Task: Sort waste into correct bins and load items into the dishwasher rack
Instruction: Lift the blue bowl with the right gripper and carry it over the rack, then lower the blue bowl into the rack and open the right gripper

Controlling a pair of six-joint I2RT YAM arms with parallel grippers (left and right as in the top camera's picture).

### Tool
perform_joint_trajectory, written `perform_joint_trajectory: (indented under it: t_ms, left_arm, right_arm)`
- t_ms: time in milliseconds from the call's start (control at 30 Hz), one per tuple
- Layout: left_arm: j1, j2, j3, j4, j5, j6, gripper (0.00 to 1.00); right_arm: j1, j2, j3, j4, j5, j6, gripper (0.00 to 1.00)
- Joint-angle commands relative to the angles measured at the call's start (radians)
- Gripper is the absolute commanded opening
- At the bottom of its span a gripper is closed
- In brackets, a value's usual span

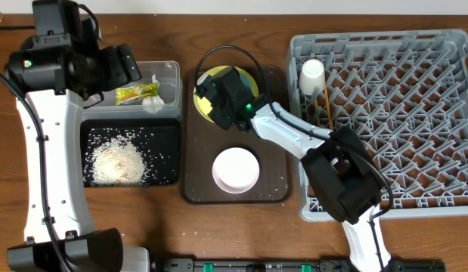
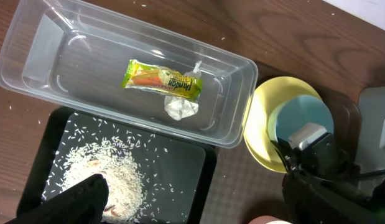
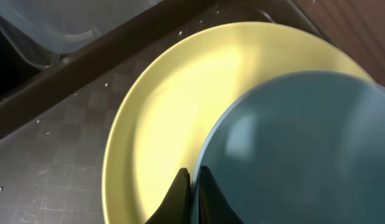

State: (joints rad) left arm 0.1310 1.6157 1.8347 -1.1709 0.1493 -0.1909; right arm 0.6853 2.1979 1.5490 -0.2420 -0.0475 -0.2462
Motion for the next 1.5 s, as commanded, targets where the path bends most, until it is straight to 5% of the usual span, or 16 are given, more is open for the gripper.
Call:
perform_joint_trajectory:
  t_ms: [0, 400, 667, 933, 1167, 1467]
  left_arm:
    - [0.004, -0.002, 0.013, -0.003, -0.012, -0.013, 0.92]
    - [0.004, -0.002, 0.013, -0.003, -0.012, -0.013, 0.93]
    - [0.004, -0.002, 0.013, -0.003, -0.012, -0.013, 0.92]
    - [0.004, -0.002, 0.013, -0.003, -0.012, -0.013, 0.92]
    - [0.004, -0.002, 0.013, -0.003, -0.012, -0.013, 0.92]
    - [0.004, -0.002, 0.013, -0.003, -0.012, -0.013, 0.92]
  right_arm:
    - [-0.007, -0.001, -0.005, -0.017, -0.002, 0.003, 0.01]
    - [-0.024, -0.349, -0.004, -0.255, -0.12, 0.172, 0.01]
    - [-0.212, -0.599, -0.005, -0.479, -0.652, 0.259, 0.01]
    - [-0.524, -0.615, -0.037, -0.669, -1.217, 0.146, 0.01]
    - [-0.713, -0.614, -0.219, -0.63, -1.435, 0.039, 0.01]
    - [-0.85, -0.584, -0.473, -0.346, -1.509, 0.07, 0.01]
